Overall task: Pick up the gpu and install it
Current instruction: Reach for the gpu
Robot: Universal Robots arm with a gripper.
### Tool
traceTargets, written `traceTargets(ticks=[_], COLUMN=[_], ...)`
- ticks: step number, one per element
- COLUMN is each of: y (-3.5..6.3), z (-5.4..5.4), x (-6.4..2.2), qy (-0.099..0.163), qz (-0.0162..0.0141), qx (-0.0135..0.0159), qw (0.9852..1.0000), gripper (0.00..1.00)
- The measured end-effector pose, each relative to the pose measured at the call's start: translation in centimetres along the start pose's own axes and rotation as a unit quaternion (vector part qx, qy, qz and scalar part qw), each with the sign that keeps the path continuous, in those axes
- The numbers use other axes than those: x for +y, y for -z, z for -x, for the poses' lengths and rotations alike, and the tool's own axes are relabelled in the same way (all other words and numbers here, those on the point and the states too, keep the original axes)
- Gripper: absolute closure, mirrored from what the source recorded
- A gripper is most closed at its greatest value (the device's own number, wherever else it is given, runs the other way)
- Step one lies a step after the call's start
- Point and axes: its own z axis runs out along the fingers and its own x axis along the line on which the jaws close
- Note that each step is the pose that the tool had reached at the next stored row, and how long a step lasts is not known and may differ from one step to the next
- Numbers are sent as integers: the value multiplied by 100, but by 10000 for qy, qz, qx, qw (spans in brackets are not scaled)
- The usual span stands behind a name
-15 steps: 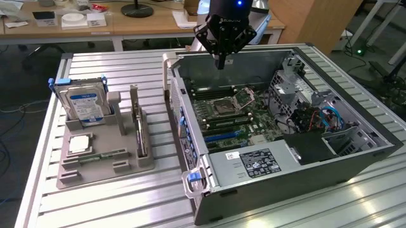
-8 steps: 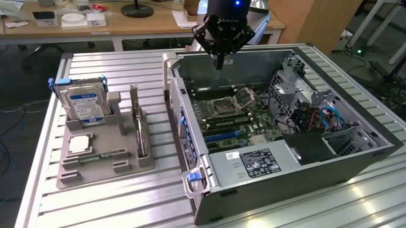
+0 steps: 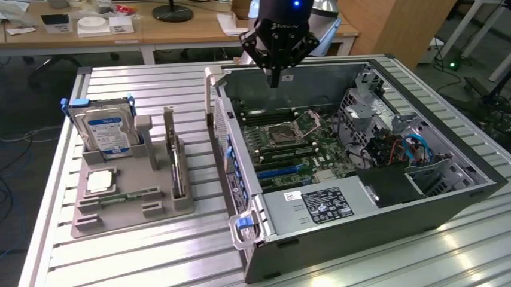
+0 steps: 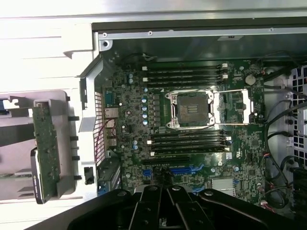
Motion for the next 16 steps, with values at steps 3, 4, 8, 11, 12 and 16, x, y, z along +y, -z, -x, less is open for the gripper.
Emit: traceTargets(ticks=[3,4,8,11,12,16], y=[0,0,1,1,1,1], z=[-11,-14,-27,-36,-40,-50], x=[-1,-1,-2,-3,-3,-4], qy=[0,0,0,0,0,0], qz=[0,0,0,0,0,0], qx=[0,0,0,0,0,0], qw=[10000,10000,10000,10000,10000,10000], gripper=[90,90,90,90,90,90])
